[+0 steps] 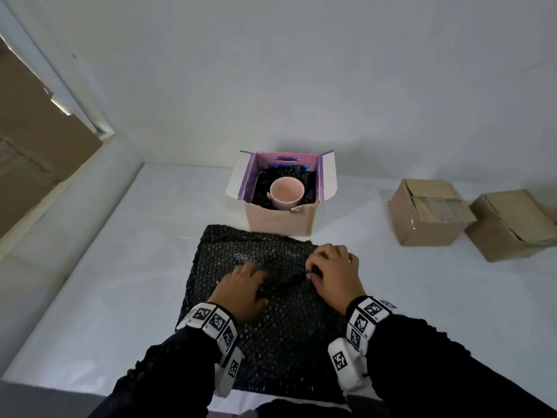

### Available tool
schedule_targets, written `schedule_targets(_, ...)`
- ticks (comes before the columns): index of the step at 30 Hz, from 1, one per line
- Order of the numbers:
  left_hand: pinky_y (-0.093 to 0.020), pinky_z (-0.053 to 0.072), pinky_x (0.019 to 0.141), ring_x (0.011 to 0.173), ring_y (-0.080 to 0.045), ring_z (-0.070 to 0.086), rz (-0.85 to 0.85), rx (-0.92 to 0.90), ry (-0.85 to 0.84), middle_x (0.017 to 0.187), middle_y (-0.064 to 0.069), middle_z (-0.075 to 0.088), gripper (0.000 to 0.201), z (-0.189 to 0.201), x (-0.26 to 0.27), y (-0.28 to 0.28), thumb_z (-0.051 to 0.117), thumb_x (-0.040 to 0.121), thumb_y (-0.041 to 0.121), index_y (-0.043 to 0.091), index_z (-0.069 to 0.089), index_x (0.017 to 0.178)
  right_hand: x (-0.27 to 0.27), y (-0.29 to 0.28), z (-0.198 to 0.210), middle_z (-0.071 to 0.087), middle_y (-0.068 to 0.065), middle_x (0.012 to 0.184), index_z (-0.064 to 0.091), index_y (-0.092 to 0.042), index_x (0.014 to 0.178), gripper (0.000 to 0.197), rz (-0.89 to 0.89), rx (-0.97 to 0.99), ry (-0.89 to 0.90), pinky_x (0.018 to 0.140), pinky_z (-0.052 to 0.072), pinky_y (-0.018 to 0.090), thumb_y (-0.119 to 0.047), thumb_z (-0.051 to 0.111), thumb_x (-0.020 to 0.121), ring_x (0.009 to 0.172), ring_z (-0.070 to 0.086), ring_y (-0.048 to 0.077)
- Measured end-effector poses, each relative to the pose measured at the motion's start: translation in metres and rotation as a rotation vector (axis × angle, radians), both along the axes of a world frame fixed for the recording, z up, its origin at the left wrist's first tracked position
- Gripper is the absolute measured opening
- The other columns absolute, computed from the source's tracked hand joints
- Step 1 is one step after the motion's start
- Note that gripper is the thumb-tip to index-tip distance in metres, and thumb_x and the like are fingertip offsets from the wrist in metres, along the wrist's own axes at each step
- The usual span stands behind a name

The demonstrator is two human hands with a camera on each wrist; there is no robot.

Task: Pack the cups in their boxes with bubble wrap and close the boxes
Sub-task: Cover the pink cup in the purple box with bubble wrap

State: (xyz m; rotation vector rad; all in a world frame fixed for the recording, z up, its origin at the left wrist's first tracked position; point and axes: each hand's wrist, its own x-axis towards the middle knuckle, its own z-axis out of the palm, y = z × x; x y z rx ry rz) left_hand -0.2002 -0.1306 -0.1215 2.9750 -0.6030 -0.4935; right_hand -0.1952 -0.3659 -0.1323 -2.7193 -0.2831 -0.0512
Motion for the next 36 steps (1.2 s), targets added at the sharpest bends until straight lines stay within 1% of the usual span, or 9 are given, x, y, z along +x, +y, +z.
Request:
schedule_targets(7, -0.049, 0.007, 0.118, 0.144, -0.024, 0.02, 0.009, -0.08, -0.207, 0.153, -0.003, 0.029, 0.117, 0.035, 0.034, 0.001, 0.061, 0.064, 0.076, 0.017, 0.011, 0.152, 0.016, 0.007, 0.052, 0.063, -0.008, 0.092, 0.056, -0.019, 0.096, 0.014, 0.108, 0.595, 0.114, 0.082, 0.045, 0.026, -0.005, 0.056, 0.092, 0.088, 0.059, 0.011)
schedule_targets(11, -0.045, 0.021, 0.11, 0.119, -0.022, 0.05, -0.076, -0.036, -0.212, 0.118, 0.004, 0.058, 0.049, 0.053, 0.053, -0.006, 0.05, 0.081, 0.05, 0.032, 0.054, 0.126, 0.025, 0.005, 0.086, 0.061, -0.016, 0.096, 0.057, -0.02, 0.099, 0.027, 0.122, 0.634, 0.02, 0.086, 0.043, 0.019, 0.003, 0.046, 0.092, 0.094, 0.058, 0.004)
schedule_targets(13, -0.041, 0.037, 0.095, 0.105, -0.028, 0.058, -0.094, -0.181, -0.226, 0.107, -0.003, 0.063, 0.046, 0.062, 0.059, -0.009, 0.036, 0.085, 0.049, 0.023, 0.062, 0.113, 0.031, -0.002, 0.103, 0.062, -0.016, 0.099, 0.058, -0.019, 0.099, 0.032, 0.132, 0.603, -0.009, 0.088, 0.042, 0.018, 0.005, 0.04, 0.089, 0.097, 0.057, 0.001)
schedule_targets(18, -0.045, 0.049, 0.079, 0.09, -0.035, 0.062, -0.12, -0.414, -0.234, 0.098, -0.012, 0.067, 0.031, 0.085, 0.068, -0.023, 0.041, 0.093, 0.025, 0.021, 0.046, 0.123, 0.029, -0.024, 0.132, 0.062, -0.005, 0.079, 0.052, -0.028, 0.088, 0.014, 0.136, 0.45, -0.048, 0.074, 0.048, 0.04, -0.042, 0.05, 0.09, 0.074, 0.057, 0.015)
schedule_targets(21, -0.043, 0.05, 0.068, 0.081, -0.037, 0.064, -0.182, -0.325, -0.29, 0.09, -0.013, 0.067, 0.049, 0.101, 0.073, -0.027, 0.035, 0.091, 0.056, 0.018, 0.043, 0.121, 0.029, -0.036, 0.146, 0.063, -0.013, 0.083, 0.043, -0.036, 0.103, 0.065, 0.191, 0.04, -0.02, 0.078, 0.04, 0.033, -0.081, 0.064, 0.061, 0.077, 0.059, 0.01)
schedule_targets(24, -0.036, 0.049, 0.075, 0.087, -0.028, 0.065, -0.319, -0.008, -0.329, 0.096, -0.004, 0.068, 0.09, 0.126, 0.071, -0.033, 0.047, 0.065, 0.087, 0.024, 0.042, 0.13, 0.037, -0.046, 0.154, 0.069, -0.006, 0.094, 0.054, -0.033, 0.11, 0.046, 0.187, -0.352, -0.041, 0.08, 0.04, 0.033, -0.06, 0.067, 0.075, 0.09, 0.064, 0.019)
schedule_targets(27, -0.038, 0.052, 0.082, 0.097, -0.028, 0.063, -0.33, 0.107, -0.322, 0.106, -0.003, 0.065, 0.052, 0.132, 0.077, -0.041, 0.056, 0.082, 0.052, 0.034, 0.048, 0.131, 0.046, -0.053, 0.166, 0.065, 0.001, 0.094, 0.063, -0.023, 0.095, 0.014, 0.147, -0.379, -0.019, 0.074, 0.041, 0.032, -0.031, 0.057, 0.085, 0.091, 0.061, 0.024)
schedule_targets(32, -0.045, 0.051, 0.079, 0.094, -0.032, 0.061, -0.129, -0.033, -0.204, 0.102, -0.01, 0.062, 0.039, 0.138, 0.081, -0.039, 0.045, 0.084, 0.019, 0.018, 0.043, 0.123, 0.057, -0.057, 0.175, 0.058, 0.01, 0.097, 0.051, -0.012, 0.103, 0.014, 0.144, -0.17, 0.099, 0.077, 0.045, 0.04, -0.019, 0.05, 0.092, 0.093, 0.056, 0.03)
schedule_targets(36, -0.036, 0.042, 0.066, 0.084, -0.034, 0.061, -0.134, -0.151, -0.268, 0.093, -0.012, 0.065, 0.027, 0.142, 0.075, -0.039, 0.046, 0.09, 0.022, 0.011, 0.038, 0.114, 0.064, -0.055, 0.18, 0.063, 0.009, 0.097, 0.041, -0.02, 0.115, 0.023, 0.171, -0.054, 0.126, 0.078, 0.047, 0.04, -0.015, 0.046, 0.093, 0.089, 0.06, 0.031)
